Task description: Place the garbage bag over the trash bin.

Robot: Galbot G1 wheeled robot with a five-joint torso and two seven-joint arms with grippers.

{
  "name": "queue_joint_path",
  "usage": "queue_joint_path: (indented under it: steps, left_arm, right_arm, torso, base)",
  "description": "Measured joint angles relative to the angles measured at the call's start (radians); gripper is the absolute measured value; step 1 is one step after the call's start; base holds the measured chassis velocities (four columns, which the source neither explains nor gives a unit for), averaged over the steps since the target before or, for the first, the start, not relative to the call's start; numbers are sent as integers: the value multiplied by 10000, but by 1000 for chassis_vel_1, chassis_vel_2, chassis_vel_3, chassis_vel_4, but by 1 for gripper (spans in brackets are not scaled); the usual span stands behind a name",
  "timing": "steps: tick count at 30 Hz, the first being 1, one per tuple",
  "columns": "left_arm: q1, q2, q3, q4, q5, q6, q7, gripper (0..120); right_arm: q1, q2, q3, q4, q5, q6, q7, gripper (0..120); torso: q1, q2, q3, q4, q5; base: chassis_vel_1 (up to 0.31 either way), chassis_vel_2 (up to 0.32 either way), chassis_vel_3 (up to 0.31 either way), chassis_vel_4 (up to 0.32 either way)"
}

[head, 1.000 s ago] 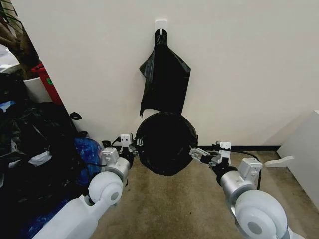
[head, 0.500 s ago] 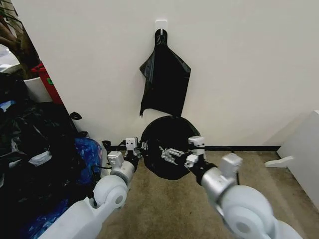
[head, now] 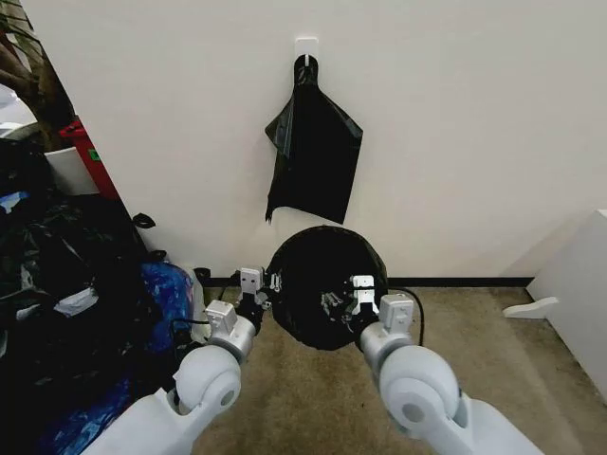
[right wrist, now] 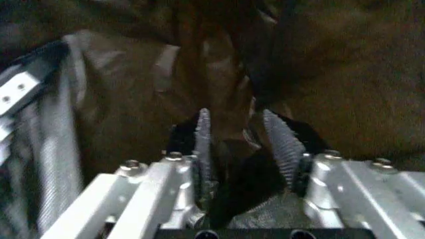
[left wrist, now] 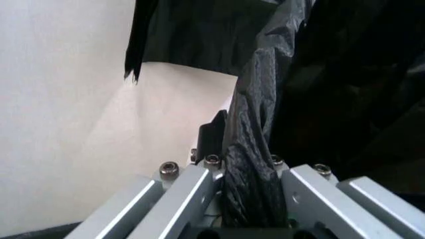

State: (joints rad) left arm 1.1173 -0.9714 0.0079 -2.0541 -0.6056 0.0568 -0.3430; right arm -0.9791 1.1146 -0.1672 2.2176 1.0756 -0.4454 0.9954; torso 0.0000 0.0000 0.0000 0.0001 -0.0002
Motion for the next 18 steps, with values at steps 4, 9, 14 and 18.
queue_joint_path:
  steps: [4,9,14,18]
  left_arm:
    - [116,3,-4,-76,128,-63,35,1]
    - [222,-26,2,-113,310,-149,96,1]
    - [419,-40,-5,-218,484,-237,168,1]
    - [579,22,-63,-319,557,-306,242,1]
  right_arm:
    - [317,356,-313,-442,241,578,837,13]
    - [655,772,-468,-1032,462,1056,1656,0]
    - [932,1202,-534,-1689,297,1388,2013,0]
    - [1074,1417,-553,-2039,227,1515,2093,0]
  torso:
    - [0,0,0,-1,0]
    - [0,0,0,-1,0]
    - [0,0,-1,-1,-1]
    - [0,0,-1,-1,0]
  base:
    - [0,0,0,0]
    - [0,0,0,0]
    - [0,0,0,0]
    - [0,0,0,0]
